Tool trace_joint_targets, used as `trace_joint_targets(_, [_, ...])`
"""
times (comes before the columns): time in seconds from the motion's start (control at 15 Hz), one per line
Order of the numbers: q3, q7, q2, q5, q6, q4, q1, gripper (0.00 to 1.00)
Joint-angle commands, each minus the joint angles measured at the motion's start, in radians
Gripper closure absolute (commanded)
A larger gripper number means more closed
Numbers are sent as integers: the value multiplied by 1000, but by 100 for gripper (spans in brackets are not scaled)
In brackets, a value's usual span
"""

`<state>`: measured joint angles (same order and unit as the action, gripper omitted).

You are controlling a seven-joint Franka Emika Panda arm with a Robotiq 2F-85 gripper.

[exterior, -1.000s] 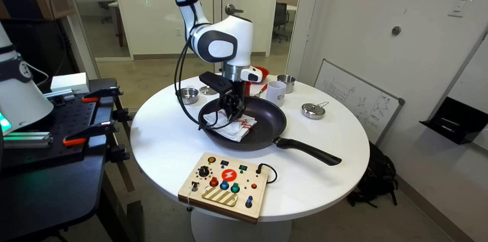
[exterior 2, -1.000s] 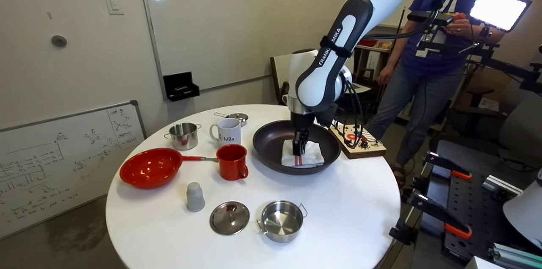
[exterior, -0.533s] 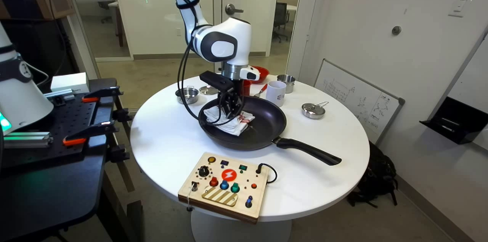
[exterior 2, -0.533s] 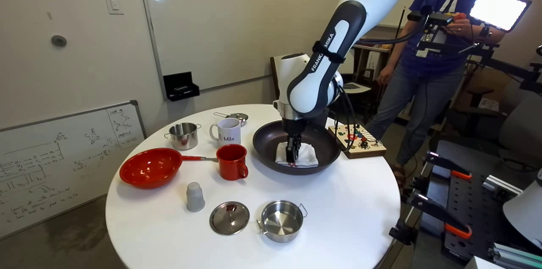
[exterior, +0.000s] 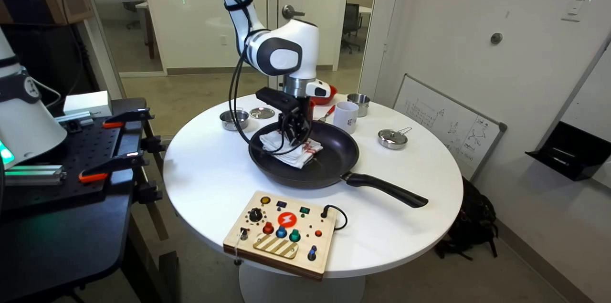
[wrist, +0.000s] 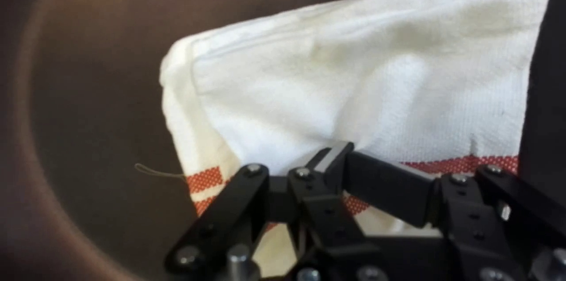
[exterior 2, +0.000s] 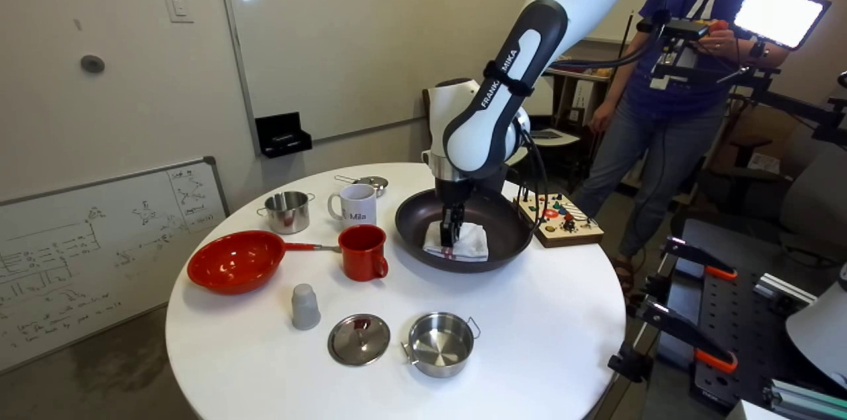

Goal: Use the towel to wipe the inside of the pan

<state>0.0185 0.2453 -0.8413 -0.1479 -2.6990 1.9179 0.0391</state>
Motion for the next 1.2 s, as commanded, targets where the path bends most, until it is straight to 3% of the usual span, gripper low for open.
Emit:
trace_joint_targets(0.0, [8,17,-24,18,56,-90,48,97])
trace_joint_targets(0.33, [8,25,-82,28,180,-237,89,97])
trace_joint_targets(0.93, [5,17,-250,36,357,-432,94,98])
trace_joint_targets(1.0, [4,17,-250,36,364,-431,95,74])
trace_joint_targets(1.07, [-3,4,-247,34,367,-426,89,73])
trace_joint_targets(1.13, [-2,1,-235,38,375,-413,92,66])
